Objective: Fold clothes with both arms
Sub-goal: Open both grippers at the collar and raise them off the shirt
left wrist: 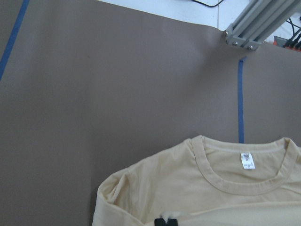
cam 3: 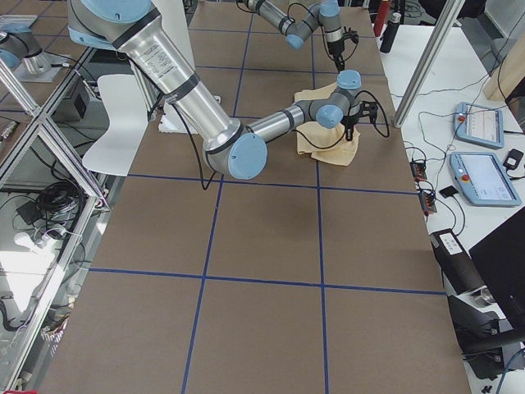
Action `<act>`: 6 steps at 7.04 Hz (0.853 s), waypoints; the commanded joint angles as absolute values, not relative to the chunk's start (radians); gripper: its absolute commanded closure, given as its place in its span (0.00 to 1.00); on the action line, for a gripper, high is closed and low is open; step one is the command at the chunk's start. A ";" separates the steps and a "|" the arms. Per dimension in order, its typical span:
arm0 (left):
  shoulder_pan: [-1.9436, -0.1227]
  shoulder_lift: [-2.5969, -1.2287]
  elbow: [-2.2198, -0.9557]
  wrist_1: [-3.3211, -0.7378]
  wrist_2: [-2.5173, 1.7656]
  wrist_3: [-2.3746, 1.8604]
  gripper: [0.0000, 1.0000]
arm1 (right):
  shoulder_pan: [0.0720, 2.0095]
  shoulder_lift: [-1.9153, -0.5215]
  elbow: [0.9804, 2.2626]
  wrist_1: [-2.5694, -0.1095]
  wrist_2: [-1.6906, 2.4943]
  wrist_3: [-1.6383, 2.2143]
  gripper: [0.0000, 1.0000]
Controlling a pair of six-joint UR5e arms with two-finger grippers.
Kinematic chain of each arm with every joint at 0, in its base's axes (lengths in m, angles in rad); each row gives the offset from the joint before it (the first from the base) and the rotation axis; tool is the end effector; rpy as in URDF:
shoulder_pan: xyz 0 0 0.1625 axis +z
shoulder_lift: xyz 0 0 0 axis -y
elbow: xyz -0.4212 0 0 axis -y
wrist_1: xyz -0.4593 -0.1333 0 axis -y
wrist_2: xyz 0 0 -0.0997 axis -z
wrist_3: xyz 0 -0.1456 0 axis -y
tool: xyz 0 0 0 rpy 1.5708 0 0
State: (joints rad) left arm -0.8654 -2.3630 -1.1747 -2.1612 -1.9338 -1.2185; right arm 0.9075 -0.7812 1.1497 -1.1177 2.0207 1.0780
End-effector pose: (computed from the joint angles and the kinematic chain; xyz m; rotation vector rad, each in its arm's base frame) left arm 0.5163 -0.7321 0.2730 0.2853 0.9928 -0.2879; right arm -0.4937 -0.7455 0.3099 0.1959 -0.8910 0.2009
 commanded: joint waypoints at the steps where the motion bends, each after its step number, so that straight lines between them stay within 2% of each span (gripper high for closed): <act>1: -0.839 -2.368 -1.120 -2.224 -1.931 -1.229 1.00 | 0.893 -0.764 1.108 -1.112 2.002 1.078 1.00; 3: -0.824 -2.375 -1.124 -2.223 -1.928 -1.229 1.00 | 0.884 -0.767 1.104 -1.112 2.000 1.078 1.00; 4: -0.824 -2.382 -1.127 -2.221 -1.928 -1.229 0.94 | 0.882 -0.769 1.104 -1.112 2.000 1.078 0.78; 5: -0.824 -2.381 -1.127 -2.217 -1.928 -1.227 0.37 | 0.881 -0.770 1.106 -1.111 1.987 1.077 0.03; 6: -0.831 -2.379 -1.129 -2.209 -1.927 -1.226 0.07 | 0.881 -0.773 1.108 -1.111 1.980 1.074 0.00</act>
